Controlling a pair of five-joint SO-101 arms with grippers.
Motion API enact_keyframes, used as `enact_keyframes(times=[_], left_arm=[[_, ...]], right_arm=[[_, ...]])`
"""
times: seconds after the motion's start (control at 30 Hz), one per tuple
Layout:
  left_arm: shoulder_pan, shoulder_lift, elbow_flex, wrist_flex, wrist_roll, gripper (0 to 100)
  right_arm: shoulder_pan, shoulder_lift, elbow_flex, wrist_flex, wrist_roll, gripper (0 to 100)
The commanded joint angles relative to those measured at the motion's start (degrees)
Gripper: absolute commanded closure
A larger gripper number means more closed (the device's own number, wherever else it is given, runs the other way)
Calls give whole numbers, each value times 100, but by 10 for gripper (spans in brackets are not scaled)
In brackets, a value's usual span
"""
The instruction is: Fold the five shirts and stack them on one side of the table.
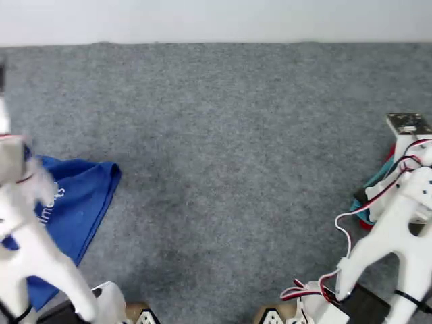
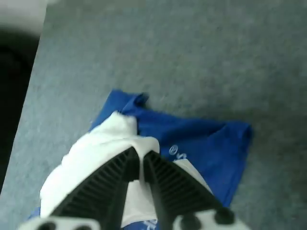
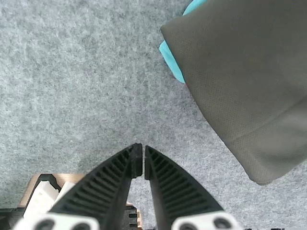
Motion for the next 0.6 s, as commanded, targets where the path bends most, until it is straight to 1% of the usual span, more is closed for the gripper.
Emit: enact_keyframes(times=[0.0, 0.17, 0.3, 0.43, 0.57], left_arm=[[1371, -141, -611, 9, 589, 986], [3095, -123, -602, -229, 985, 986], [4299, 308, -602, -440, 1029, 986], [5116, 1002, -629, -765, 1037, 986], [5538, 1811, -980, -1231, 1029, 986]], right_arm=[[-13, -242, -246, 233, -62, 989], [-13, -242, -246, 233, -62, 989], [-13, -242, -97, 233, -62, 989], [-13, -242, 246, 233, -62, 989], [-13, -242, 369, 233, -62, 989]])
